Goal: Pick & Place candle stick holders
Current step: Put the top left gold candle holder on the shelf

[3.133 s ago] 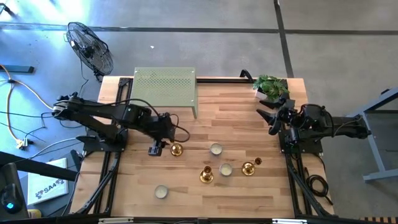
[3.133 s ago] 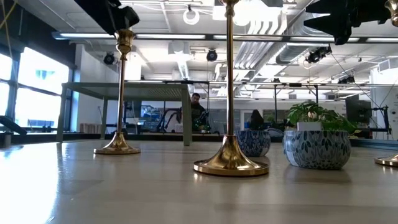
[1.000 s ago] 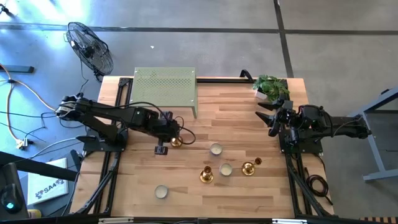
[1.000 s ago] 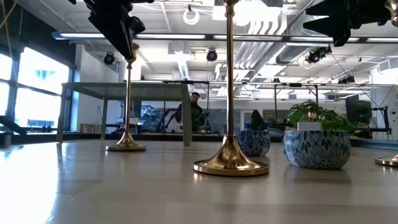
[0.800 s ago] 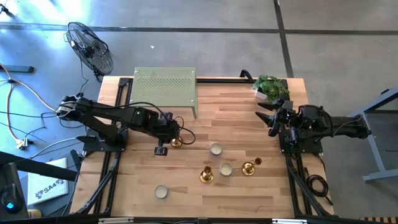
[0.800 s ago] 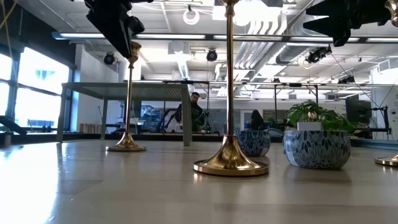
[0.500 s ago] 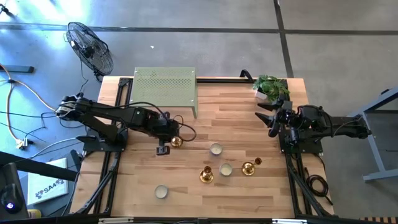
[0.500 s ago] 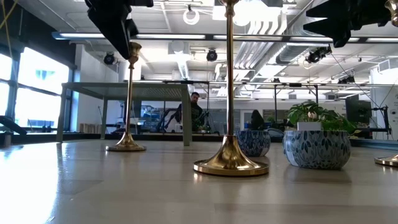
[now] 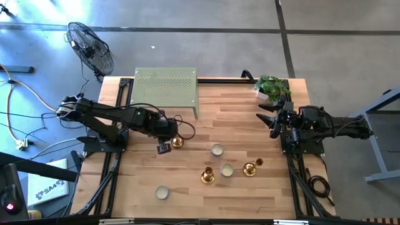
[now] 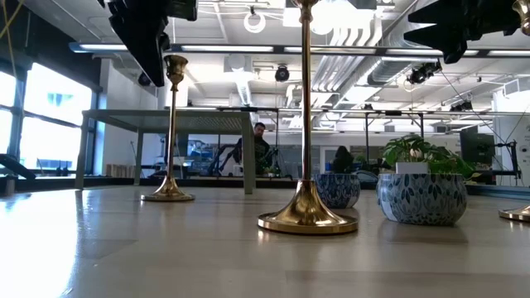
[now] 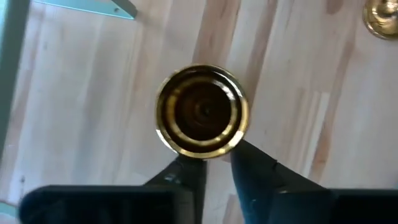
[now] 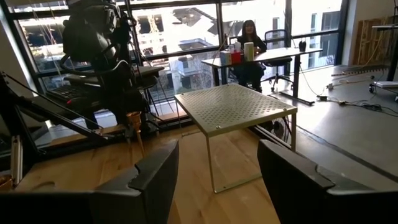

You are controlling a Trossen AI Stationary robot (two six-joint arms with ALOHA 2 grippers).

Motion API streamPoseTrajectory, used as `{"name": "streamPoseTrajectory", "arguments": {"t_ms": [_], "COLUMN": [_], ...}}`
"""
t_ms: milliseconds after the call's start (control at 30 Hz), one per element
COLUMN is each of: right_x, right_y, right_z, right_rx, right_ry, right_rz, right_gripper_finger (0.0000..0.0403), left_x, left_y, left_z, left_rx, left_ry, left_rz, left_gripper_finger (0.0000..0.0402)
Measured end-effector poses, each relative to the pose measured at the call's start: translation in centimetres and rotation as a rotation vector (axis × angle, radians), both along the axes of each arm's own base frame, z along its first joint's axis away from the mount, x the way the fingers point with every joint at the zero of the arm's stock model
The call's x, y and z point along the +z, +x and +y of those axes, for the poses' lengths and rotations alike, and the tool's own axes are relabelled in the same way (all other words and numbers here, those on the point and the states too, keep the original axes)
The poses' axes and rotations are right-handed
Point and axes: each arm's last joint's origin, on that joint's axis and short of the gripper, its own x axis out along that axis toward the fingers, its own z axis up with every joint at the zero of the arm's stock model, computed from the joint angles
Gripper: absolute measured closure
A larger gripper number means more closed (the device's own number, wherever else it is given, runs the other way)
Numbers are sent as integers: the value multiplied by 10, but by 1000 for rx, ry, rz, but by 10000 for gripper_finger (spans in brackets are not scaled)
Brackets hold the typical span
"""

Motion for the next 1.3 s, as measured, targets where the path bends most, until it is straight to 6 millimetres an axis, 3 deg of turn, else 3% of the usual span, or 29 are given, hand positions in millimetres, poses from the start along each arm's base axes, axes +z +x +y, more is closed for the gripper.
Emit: {"name": "streamPoseTrajectory", "arguments": {"t_ms": [300,500,833,1300], "right_x": [0,0,0,-2], "right_y": [0,0,0,0], "right_z": [0,0,0,0], "right_rx": [16,18,17,17], "right_ry": [24,25,24,24], "right_rz": [-8,-8,-7,16], "right_gripper_finger": [189,189,189,189], "left_x": [0,1,6,5], "left_y": [1,1,12,11], "left_z": [1,2,1,1], "left_rx": [14,5,-130,-165], "left_ry": [34,85,142,159], "left_rz": [-12,-15,-115,-84], "left_gripper_finger": [213,166,156,156]}}
